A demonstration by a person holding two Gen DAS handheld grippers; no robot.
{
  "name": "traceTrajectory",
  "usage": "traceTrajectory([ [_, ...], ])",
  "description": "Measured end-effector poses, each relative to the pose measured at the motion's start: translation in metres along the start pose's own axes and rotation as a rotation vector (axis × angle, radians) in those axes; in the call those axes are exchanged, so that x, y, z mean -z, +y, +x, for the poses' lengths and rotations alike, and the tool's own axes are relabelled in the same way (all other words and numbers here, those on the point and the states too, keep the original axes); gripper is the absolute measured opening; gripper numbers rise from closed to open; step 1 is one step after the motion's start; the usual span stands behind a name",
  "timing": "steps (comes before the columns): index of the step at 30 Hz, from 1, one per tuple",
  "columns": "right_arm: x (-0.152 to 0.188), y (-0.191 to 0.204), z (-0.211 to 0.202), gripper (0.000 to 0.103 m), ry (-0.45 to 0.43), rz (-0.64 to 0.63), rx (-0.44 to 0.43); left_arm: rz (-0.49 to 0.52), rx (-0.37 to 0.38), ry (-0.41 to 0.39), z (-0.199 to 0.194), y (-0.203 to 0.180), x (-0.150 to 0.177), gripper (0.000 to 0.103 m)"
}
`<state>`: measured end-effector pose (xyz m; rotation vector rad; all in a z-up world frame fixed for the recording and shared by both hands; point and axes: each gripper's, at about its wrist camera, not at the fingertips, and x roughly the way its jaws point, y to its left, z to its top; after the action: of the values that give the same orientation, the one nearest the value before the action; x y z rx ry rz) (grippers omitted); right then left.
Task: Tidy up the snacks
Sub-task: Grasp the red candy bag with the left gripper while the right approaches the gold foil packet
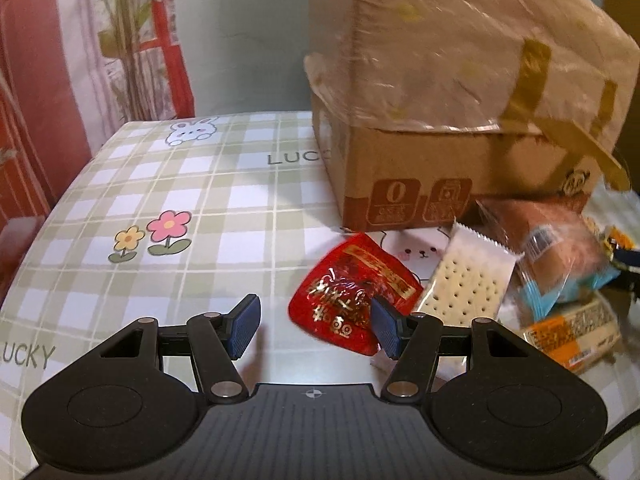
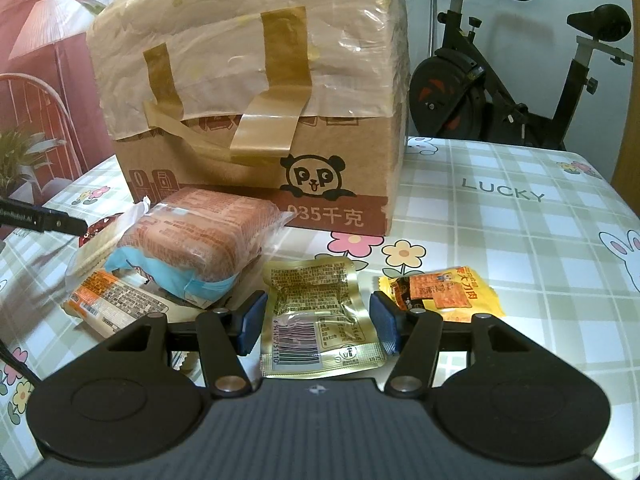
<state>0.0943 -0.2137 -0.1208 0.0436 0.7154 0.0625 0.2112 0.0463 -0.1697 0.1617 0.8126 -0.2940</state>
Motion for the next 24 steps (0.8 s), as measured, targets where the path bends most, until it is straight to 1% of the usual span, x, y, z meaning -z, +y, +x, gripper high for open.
traceTrajectory([
  [4, 0.0, 0.001, 0.0, 0.059, 0.001, -0.001, 0.002, 0.062, 0.01, -0.008, 0.003, -0.009, -0.004, 0.063],
  [9, 0.0, 0.001, 0.0, 0.059, 0.002, -0.002, 0.002, 0.142, 0.021, 0.009, 0.012, -0.02, -0.008, 0.064],
  [12, 0.0, 0.001, 0.0, 0.059, 0.002, -0.003, 0.002, 0.158, 0.025, 0.014, 0.017, -0.02, -0.008, 0.064],
  [16, 0.0, 0.001, 0.001, 0.059, 0.003, -0.002, 0.002, 0.146, 0.021, 0.014, 0.024, -0.016, -0.011, 0.072],
  [19, 0.0, 0.001, 0.001, 0.059, 0.003, -0.001, 0.003, 0.094, 0.02, 0.015, 0.03, -0.01, -0.014, 0.076],
  [22, -0.001, 0.001, 0.001, 0.059, 0.005, -0.002, 0.002, 0.006, 0.039, 0.015, 0.034, -0.003, -0.013, 0.076],
  [24, -0.001, 0.001, 0.001, 0.059, 0.005, -0.002, 0.002, 0.012, 0.03, 0.011, 0.032, -0.006, -0.012, 0.072],
])
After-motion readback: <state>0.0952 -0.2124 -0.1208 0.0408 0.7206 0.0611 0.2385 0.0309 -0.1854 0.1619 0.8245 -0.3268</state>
